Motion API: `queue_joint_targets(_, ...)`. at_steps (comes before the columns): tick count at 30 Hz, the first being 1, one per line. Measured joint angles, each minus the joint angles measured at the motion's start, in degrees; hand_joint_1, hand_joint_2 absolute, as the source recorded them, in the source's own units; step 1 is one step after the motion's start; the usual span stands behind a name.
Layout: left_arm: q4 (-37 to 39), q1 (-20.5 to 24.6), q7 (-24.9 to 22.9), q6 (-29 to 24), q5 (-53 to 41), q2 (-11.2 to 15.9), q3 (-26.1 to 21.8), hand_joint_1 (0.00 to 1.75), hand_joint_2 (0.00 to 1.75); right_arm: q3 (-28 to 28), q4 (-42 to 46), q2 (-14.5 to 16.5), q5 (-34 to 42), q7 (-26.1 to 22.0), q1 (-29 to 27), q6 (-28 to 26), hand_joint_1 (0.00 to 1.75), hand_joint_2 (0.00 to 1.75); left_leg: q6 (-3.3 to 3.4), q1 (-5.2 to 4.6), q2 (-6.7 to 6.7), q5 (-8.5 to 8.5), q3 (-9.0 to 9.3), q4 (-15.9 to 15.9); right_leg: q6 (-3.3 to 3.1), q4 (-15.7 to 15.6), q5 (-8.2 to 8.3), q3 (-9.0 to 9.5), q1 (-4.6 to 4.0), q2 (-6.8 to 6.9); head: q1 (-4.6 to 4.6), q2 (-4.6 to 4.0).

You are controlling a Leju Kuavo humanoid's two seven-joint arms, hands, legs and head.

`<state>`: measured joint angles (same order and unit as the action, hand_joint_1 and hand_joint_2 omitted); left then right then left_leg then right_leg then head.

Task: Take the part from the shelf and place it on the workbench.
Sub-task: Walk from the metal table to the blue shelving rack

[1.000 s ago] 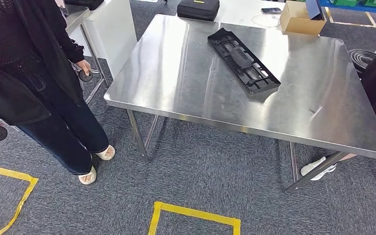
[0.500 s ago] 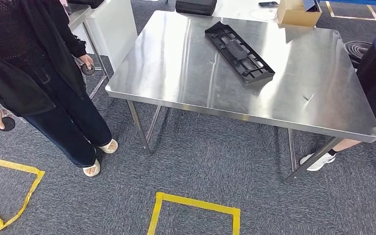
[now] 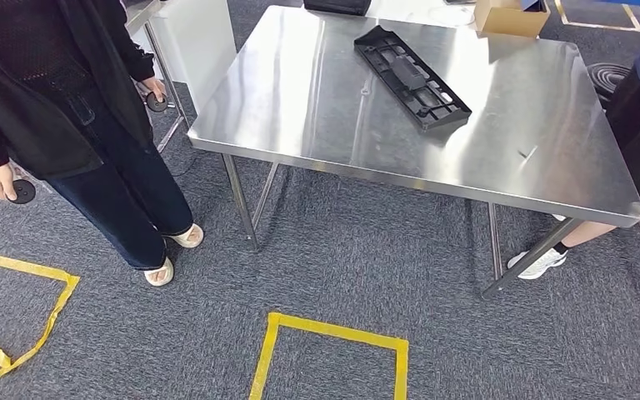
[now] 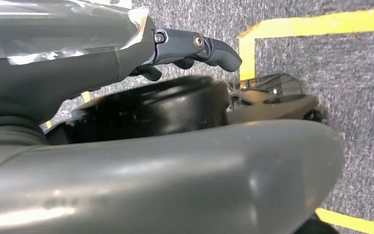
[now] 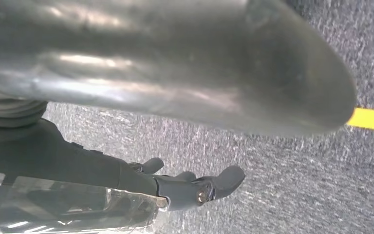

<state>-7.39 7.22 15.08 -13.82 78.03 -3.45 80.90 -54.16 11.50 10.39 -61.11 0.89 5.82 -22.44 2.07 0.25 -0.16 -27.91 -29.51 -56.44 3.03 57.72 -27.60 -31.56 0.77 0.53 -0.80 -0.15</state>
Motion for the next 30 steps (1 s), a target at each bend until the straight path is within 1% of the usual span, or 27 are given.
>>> queue_joint_targets(1, 0.0, 0.06, 0.02, 0.0, 0.02, -0.02, -0.01, 0.0, 0.0, 0.0, 0.0, 0.0, -0.04, -0.01, 0.02, 0.01, 0.0, 0.0, 0.62, 0.07, 0.14, 0.44, -0.33, 0.25, -0.11, 2.24, -1.54, -1.03, -0.02, -0.06, 0.11, 0.0)
queue_joint_targets(2, 0.0, 0.1, 0.03, 0.01, 0.04, -0.03, -0.01, 0.0, 0.0, 0.0, 0.0, 0.01, -0.08, -0.01, 0.04, 0.01, 0.0, 0.0, 1.02, 0.04, 0.25, 0.81, -0.74, 0.29, -0.36, 5.55, -3.51, -2.38, 0.06, -0.13, 0.22, 0.0)
queue_joint_targets(4, 0.0, 0.11, 0.04, 0.03, 0.09, -0.04, -0.01, 0.0, 0.0, 0.0, 0.0, 0.01, -0.16, -0.01, 0.03, 0.02, 0.0, 0.0, 1.39, -0.06, 0.39, 1.52, -1.73, 0.24, -0.52, 13.06, -6.86, -4.99, 0.06, -0.2, 0.37, 0.0)
queue_joint_targets(5, 0.0, 0.11, 0.04, 0.03, 0.11, -0.05, -0.01, 0.0, 0.0, 0.0, 0.0, 0.01, -0.19, -0.02, 0.02, 0.02, 0.0, 0.0, 1.37, -0.1, 0.43, 1.89, -2.22, 0.21, -0.22, 14.86, -7.39, -5.26, 0.09, -0.22, 0.37, 0.0)
queue_joint_targets(6, 0.0, 0.11, 0.04, 0.03, 0.13, -0.05, -0.01, 0.0, 0.0, 0.0, 0.0, 0.01, -0.21, -0.03, 0.02, 0.02, 0.0, 0.0, 1.3, -0.1, 0.44, 2.25, -2.67, 0.19, 0.26, 14.45, -7.05, -4.45, 0.14, -0.22, 0.38, 0.0)
queue_joint_targets(7, 0.0, 0.11, 0.04, 0.03, 0.13, -0.05, -0.01, 0.0, 0.0, 0.0, 0.0, -0.02, -0.23, -0.05, 0.05, 0.02, 0.0, 0.0, 1.17, -0.08, 0.43, 2.59, -3.04, 0.17, 0.84, 11.68, -5.93, -2.47, 0.22, -0.22, 0.38, 0.0)
queue_joint_targets(8, 0.0, 0.11, 0.04, 0.03, 0.13, -0.05, -0.01, 0.0, 0.0, 0.0, 0.0, -0.05, -0.25, -0.07, 0.11, 0.02, 0.0, 0.0, 0.97, -0.06, 0.41, 2.91, -3.33, 0.14, 1.35, 7.15, -4.52, 0.42, 0.31, -0.21, 0.41, 0.0)
queue_joint_targets(9, 0.0, 0.12, 0.05, 0.03, 0.13, -0.05, -0.01, 0.0, 0.0, 0.0, 0.0, -0.07, -0.26, -0.08, 0.22, 0.03, 0.0, 0.0, 0.7, -0.13, 0.39, 3.2, -3.58, 0.08, 1.5, 2.58, -3.52, 3.28, 0.33, -0.25, 0.43, 0.0)
queue_joint_targets(10, 0.01, 0.13, 0.05, 0.03, 0.13, -0.05, -0.01, 0.0, 0.0, 0.0, 0.0, -0.07, -0.27, -0.09, 0.32, 0.03, 0.0, 0.0, 0.37, -0.21, 0.38, 3.52, -3.74, 0.05, 1.36, -0.71, -2.75, 5.23, 0.21, -0.37, 0.38, 0.0)
queue_joint_targets(11, 0.01, 0.15, 0.06, 0.03, 0.13, -0.05, -0.01, 0.0, 0.0, 0.0, 0.0, -0.04, -0.29, -0.1, 0.39, 0.04, 0.0, 0.0, 0.03, -0.3, 0.37, 3.84, -3.87, -0.02, 1.0, -2.6, -2.47, 6.16, 0.07, -0.5, 0.35, 0.0)
queue_joint_targets(13, 0.01, 0.16, 0.07, 0.03, 0.13, -0.05, -0.01, 0.0, 0.0, 0.0, 0.0, 0.03, -0.3, -0.12, 0.38, 0.04, 0.0, 0.0, -0.63, -0.38, 0.35, 4.51, -4.1, -0.02, 0.14, -2.85, -2.13, 5.58, -0.13, -0.7, 0.22, 0.0)
queue_joint_targets(14, 0.01, 0.14, 0.07, 0.03, 0.13, -0.04, -0.01, 0.0, 0.0, 0.0, 0.0, 0.06, -0.3, -0.12, 0.39, 0.04, 0.0, 0.0, -0.94, -0.29, 0.3, 4.38, -4.39, -0.24, -0.36, -2.89, -1.89, 5.16, 0.1, -0.66, 0.22, 0.0)
queue_joint_targets(15, 0.02, 0.12, 0.07, 0.03, 0.13, -0.03, -0.01, 0.0, 0.0, 0.0, 0.0, 0.09, -0.3, -0.12, 0.41, 0.04, 0.0, 0.0, -1.21, -0.17, 0.25, 3.45, -4.83, -0.98, -0.98, -2.9, -1.51, 4.77, 0.29, -0.6, 0.17, 0.0)
queue_joint_targets(16, 0.02, 0.11, 0.07, 0.03, 0.13, -0.02, -0.01, 0.0, 0.0, 0.0, 0.0, 0.1, -0.31, -0.12, 0.44, 0.04, 0.0, 0.0, -1.47, -0.06, 0.2, 1.51, -5.58, -2.78, -1.69, -2.95, -1.06, 4.32, 0.46, -0.52, 0.1, 0.0)
queue_joint_targets(17, 0.02, 0.11, 0.07, 0.03, 0.13, -0.01, -0.01, 0.0, 0.0, 0.0, 0.0, 0.1, -0.31, -0.12, 0.47, 0.04, 0.0, 0.0, -1.67, 0.07, 0.18, -1.25, -6.62, -5.8, -2.26, -2.94, -0.62, 3.86, 0.49, -0.41, 0.04, 0.0)
queue_joint_targets(18, 0.02, 0.11, 0.07, 0.03, 0.13, -0.01, -0.01, 0.0, 0.0, 0.0, 0.0, 0.09, -0.31, -0.12, 0.47, 0.04, 0.0, 0.0, -1.86, 0.13, 0.18, -4.1, -7.75, -9.68, -2.65, -2.9, -0.2, 3.39, 0.34, -0.31, -0.02, 0.0)
queue_joint_targets(19, 0.02, 0.11, 0.07, 0.03, 0.13, -0.01, -0.01, 0.0, 0.0, 0.0, 0.0, 0.08, -0.31, -0.12, 0.45, 0.04, 0.0, 0.0, -2.02, 0.21, 0.18, -6.22, -8.72, -13.51, -2.8, -2.83, 0.22, 2.94, 0.21, -0.22, -0.05, 0.0)
queue_joint_targets(20, 0.02, 0.11, 0.06, 0.03, 0.13, -0.01, -0.01, 0.0, 0.0, 0.0, 0.0, 0.08, -0.31, -0.12, 0.43, 0.04, 0.0, 0.0, -2.14, 0.3, 0.18, -7.12, -9.12, -16.21, -2.81, -2.72, 0.65, 2.46, 0.08, -0.16, -0.04, 0.0)
queue_joint_targets(21, 0.02, 0.1, 0.05, 0.03, 0.14, -0.01, -0.01, 0.0, 0.0, 0.0, 0.0, 0.08, -0.31, -0.12, 0.43, 0.04, 0.0, 0.0, -2.17, 0.39, 0.18, -6.74, -8.55, -16.86, -2.71, -2.55, 1.02, 1.93, 0.0, -0.14, -0.04, 0.0)
queue_joint_targets(22, 0.02, 0.1, 0.05, 0.03, 0.17, 0.0, -0.01, 0.0, 0.0, 0.0, 0.0, 0.08, -0.32, -0.12, 0.43, 0.04, 0.0, 0.0, -2.15, 0.47, 0.19, -5.44, -6.83, -15.14, -2.55, -2.28, 1.3, 1.38, -0.03, -0.15, -0.04, 0.0)
queue_joint_targets(23, 0.02, 0.13, 0.04, 0.03, 0.24, 0.01, -0.01, 0.0, 0.0, 0.0, 0.0, 0.08, -0.33, -0.11, 0.43, 0.04, 0.0, 0.0, -2.09, 0.54, 0.18, -3.83, -4.14, -11.5, -2.39, -1.93, 1.5, 0.88, -0.02, -0.17, -0.05, 0.0)
queue_joint_targets(24, 0.01, 0.18, 0.04, 0.03, 0.33, 0.01, -0.01, 0.0, 0.0, 0.0, 0.0, 0.08, -0.35, -0.09, 0.45, 0.04, 0.0, 0.0, -2.0, 0.57, 0.12, -2.87, -1.24, -7.23, -2.18, -1.56, 1.63, 0.41, -0.07, -0.18, -0.06, 0.0)
queue_joint_targets(25, 0.01, 0.24, 0.05, 0.03, 0.43, 0.01, -0.01, 0.0, 0.0, 0.0, 0.0, 0.08, -0.38, -0.08, 0.49, 0.04, 0.0, 0.0, -1.83, 0.52, 0.02, -2.36, 0.99, -3.69, -1.94, -1.22, 1.79, 0.02, -0.17, -0.19, -0.03, 0.0)
queue_joint_targets(26, 0.01, 0.29, 0.05, 0.03, 0.51, -0.01, -0.01, 0.0, 0.0, 0.0, 0.0, 0.09, -0.42, -0.05, 0.54, 0.04, 0.0, 0.0, -1.67, 0.42, -0.08, -2.34, 2.22, -1.4, -1.61, -0.95, 2.0, -0.28, -0.29, -0.18, -0.01, 0.0)
queue_joint_targets(28, 0.01, 0.29, 0.07, 0.03, 0.64, -0.02, -0.01, 0.0, 0.0, 0.0, 0.0, 0.09, -0.52, -0.03, 0.67, 0.04, 0.0, 0.0, -1.11, 0.02, -0.17, -2.39, 2.13, -0.41, -0.68, -0.78, 2.63, -0.76, -0.36, -0.15, 0.05, 0.0)
queue_joint_targets(29, 0.01, 0.29, 0.07, 0.03, 0.7, -0.04, -0.01, 0.0, 0.0, 0.0, -0.01, 0.08, -0.56, -0.02, 0.7, 0.04, 0.0, 0.0, -0.6, -0.01, -0.06, -2.07, 1.69, -0.24, -0.25, -0.59, 2.73, -1.02, -0.31, -0.16, 0.03, 0.0)
queue_joint_targets(30, 0.01, 0.31, 0.09, 0.03, 0.78, -0.05, -0.01, 0.0, 0.0, 0.0, -0.01, 0.07, -0.59, 0.01, 0.71, 0.04, 0.0, 0.0, 0.0, -0.05, 0.06, -1.63, 1.21, -0.09, -0.05, -0.02, 2.22, -1.55, -0.23, -0.19, 0.03, 0.0)
